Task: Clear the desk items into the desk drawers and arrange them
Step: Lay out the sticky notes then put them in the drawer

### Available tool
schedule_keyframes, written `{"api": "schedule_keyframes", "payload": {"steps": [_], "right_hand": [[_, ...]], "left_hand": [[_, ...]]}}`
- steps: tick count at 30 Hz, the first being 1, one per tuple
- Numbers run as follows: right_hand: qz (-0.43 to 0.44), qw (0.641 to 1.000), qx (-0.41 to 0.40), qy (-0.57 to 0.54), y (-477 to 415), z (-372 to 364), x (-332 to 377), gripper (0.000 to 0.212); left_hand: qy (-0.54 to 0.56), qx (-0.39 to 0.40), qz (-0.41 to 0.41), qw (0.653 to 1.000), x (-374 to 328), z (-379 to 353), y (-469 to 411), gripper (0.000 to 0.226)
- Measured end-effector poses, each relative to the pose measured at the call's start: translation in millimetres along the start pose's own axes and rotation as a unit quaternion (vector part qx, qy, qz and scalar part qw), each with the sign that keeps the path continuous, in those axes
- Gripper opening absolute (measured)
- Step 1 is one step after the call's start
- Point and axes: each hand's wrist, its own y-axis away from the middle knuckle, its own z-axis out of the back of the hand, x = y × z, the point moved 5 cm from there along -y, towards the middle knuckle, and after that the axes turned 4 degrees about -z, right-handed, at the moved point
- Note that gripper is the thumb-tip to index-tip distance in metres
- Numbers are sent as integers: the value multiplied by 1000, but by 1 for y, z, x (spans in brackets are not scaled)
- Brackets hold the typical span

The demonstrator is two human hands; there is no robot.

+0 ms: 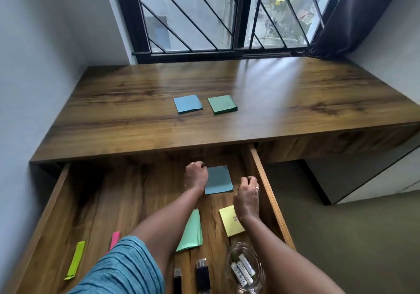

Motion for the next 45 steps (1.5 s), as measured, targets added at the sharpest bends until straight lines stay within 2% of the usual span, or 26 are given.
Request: {"api": "schedule_keyframes", "payload": {"steps": [3,6,10,14,20,24,26,28,31,34,37,42,44,45], "right_hand": [[55,998,-37,-3,-16,16,18,27],[70,995,-71,-17,-47,32,41,23],[50,996,-78,-11,-106,48,76,30],[29,998,-56,-4,-169,49,102,40],[-73,995,-14,-67,-239,32,118,62],[-96,995,12,-6,-263,22,129,78],[-101,995,14,7,-266,19,134,82],[-122,992,20,-12,-269,18,136,87],[-200,977,60,-48,-268,20,133,98],[-244,963,92,-64,-261,22,130,94],[-252,960,103,-68,-252,21,131,91],[-226,964,58,-129,-238,18,127,74],[-208,967,31,-142,-235,18,126,61],[-199,968,18,-151,-233,19,126,54]], "left_hand": [[15,-67,-58,996,-20,39,-7,27],[37,-100,-48,993,-28,67,-34,26],[20,-111,-16,993,-30,88,-103,28],[-47,-60,27,997,-23,96,-177,36],[-126,16,53,991,-12,89,-249,43],[-161,78,46,983,-11,83,-270,74],[-166,92,49,981,-14,83,-274,82],[-175,105,56,977,-17,82,-279,80],[-214,144,64,964,-21,78,-277,72],[-224,152,50,961,-30,76,-269,73],[-231,161,40,959,-36,77,-260,64],[-296,217,69,928,-34,77,-245,80],[-292,225,88,925,-30,72,-249,74],[-321,235,88,913,-28,68,-251,69]]}}
